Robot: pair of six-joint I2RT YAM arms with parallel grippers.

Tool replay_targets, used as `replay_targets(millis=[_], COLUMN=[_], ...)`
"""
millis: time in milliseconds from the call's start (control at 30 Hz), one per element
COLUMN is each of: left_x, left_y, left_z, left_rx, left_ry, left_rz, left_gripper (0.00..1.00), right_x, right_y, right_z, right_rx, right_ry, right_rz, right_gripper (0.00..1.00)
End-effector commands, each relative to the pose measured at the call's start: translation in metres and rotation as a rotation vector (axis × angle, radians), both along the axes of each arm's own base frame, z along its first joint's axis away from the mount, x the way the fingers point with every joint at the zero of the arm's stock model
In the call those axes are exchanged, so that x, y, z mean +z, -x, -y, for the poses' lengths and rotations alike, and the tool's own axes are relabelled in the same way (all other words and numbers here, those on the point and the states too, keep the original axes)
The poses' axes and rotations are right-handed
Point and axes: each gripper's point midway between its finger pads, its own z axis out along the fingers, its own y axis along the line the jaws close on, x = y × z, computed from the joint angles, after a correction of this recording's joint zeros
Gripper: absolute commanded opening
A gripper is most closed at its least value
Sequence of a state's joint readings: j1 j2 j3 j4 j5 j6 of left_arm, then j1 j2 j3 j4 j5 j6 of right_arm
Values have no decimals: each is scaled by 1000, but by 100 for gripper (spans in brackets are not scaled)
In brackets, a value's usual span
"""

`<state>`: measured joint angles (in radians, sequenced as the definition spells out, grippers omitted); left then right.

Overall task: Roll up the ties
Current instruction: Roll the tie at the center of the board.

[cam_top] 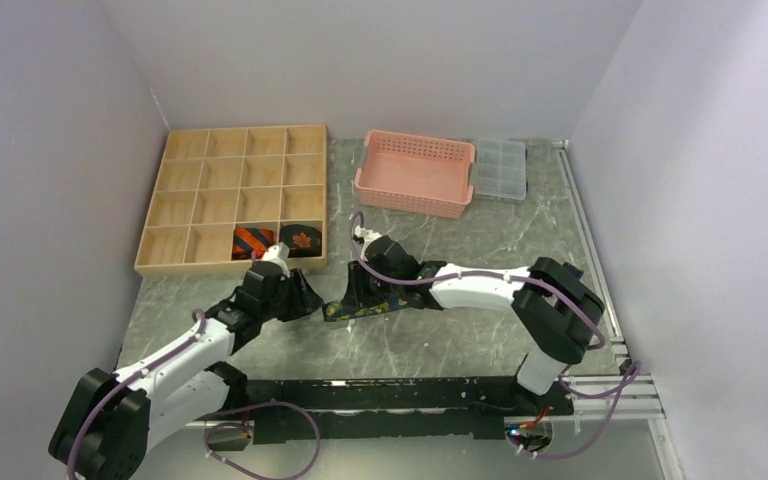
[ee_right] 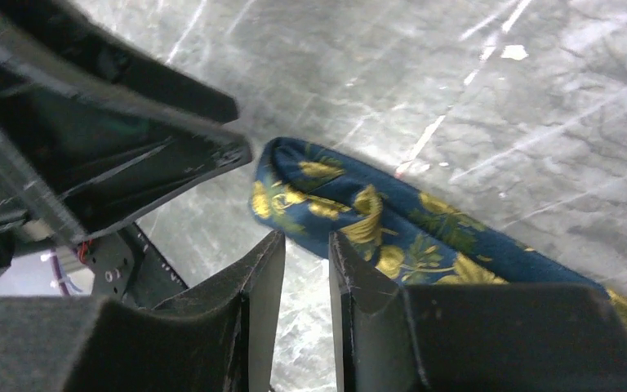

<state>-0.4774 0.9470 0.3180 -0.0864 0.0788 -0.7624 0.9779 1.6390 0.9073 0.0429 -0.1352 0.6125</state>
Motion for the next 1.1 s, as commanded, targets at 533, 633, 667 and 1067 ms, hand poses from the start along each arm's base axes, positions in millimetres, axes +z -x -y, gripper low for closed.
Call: replay_targets(millis=[533, 633, 667, 1067], left_x=[15, 14, 17, -5], left_y=[-7, -4, -4, 4], left_z=[6, 10, 14, 40], left_rx=[26, 18, 3, -74], left_ry=[71, 109, 133, 281], left_rz=[53, 35, 43, -89], left_gripper=[66, 71, 72, 67], right_x=[-51, -59, -63, -82], right_y=[-14, -14, -13, -9], right_z=[26, 33, 35, 49], right_rx=[-119, -130, -134, -147], right_ry=[-63, -31, -22, 34], right_rz=[-232, -227, -227, -226], right_gripper=[26, 26, 25, 24])
